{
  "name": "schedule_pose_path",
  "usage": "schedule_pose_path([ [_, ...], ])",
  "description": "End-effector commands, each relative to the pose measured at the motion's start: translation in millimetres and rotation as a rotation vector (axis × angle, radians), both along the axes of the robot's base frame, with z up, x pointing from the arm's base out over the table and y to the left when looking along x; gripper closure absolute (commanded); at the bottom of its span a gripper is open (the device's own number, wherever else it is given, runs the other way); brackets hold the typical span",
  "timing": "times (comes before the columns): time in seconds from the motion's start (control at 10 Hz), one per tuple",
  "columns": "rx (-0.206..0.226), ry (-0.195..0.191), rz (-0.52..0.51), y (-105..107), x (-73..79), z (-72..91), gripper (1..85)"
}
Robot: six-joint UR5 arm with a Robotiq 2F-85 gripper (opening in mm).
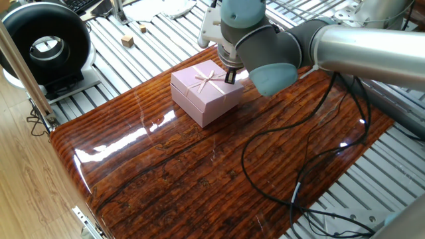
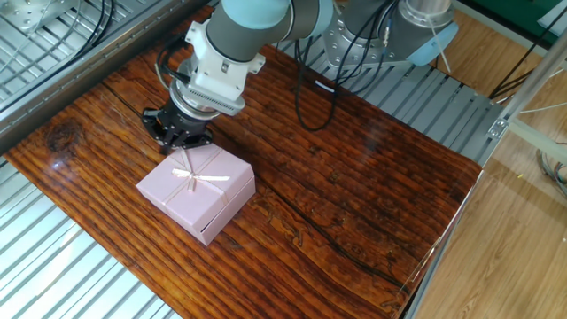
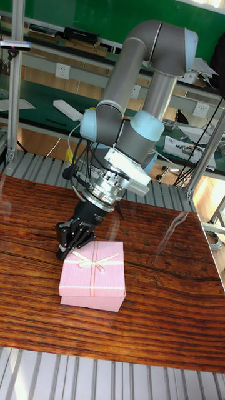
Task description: Cover the box
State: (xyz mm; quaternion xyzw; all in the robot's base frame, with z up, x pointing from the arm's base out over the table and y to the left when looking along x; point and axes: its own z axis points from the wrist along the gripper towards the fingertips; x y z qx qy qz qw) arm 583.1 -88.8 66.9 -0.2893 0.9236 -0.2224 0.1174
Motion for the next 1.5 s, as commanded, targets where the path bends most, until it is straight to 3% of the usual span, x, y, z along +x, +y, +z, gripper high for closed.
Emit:
schedule_pose_path([
  [0.0,0.058,0.016,-0.033,8,-5.7,-5.4,84.7],
  [0.6,0.103,0.088,-0.080,9,-16.9,4.9,84.7],
  [1.1,0.168,0.106,-0.142,28,-20.2,5.3,84.7],
  [1.4,0.182,0.104,-0.159,36,-17.6,7.2,84.7],
])
